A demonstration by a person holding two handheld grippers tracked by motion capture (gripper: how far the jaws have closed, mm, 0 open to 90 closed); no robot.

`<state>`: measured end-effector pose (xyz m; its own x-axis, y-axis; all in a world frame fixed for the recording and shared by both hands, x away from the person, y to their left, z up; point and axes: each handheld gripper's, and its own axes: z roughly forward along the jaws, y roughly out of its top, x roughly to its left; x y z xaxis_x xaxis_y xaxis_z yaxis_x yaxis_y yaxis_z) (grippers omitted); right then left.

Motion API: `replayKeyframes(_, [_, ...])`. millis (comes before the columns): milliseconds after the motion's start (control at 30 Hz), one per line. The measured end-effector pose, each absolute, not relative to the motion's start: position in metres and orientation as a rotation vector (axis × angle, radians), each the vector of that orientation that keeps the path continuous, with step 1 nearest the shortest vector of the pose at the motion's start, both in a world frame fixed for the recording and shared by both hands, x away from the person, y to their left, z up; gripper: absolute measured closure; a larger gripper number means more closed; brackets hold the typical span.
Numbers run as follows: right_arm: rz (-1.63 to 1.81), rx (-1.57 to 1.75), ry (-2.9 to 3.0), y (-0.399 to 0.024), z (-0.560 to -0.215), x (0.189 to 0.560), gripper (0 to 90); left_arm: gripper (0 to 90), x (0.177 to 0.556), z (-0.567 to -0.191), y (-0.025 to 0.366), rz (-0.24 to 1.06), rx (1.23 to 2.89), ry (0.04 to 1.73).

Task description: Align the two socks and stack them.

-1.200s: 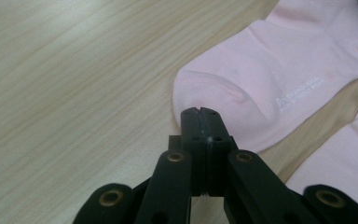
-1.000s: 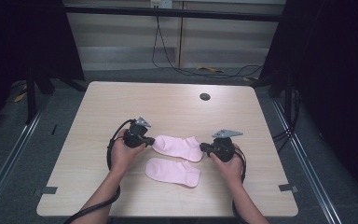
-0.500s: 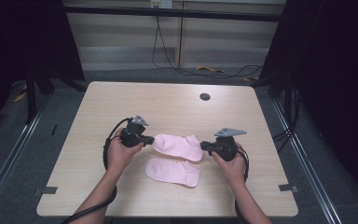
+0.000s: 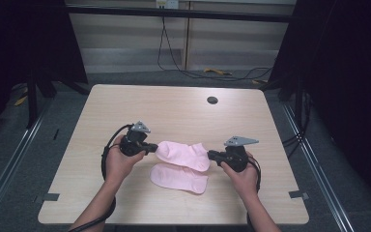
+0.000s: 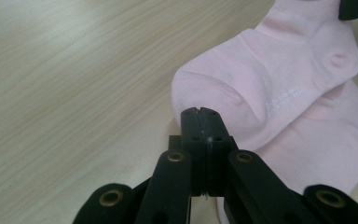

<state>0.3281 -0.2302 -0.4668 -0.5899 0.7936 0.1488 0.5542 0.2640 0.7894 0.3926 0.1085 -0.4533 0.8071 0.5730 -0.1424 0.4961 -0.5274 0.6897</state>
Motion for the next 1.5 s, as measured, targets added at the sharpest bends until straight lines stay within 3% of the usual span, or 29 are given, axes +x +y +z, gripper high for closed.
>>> replayKeyframes(967, [1.277, 1.182, 2.362, -0.225, -0.474, 0.280, 84.7, 89.6, 0.346, -0.467, 0.127, 0.074, 2.239, 0.765])
replayKeyframes(1500, [1.128, 1.169, 2.435, -0.218, -0.496, 0.279, 84.0, 89.2, 0.344, -0.489, 0.118, 0.070, 2.332, 0.755])
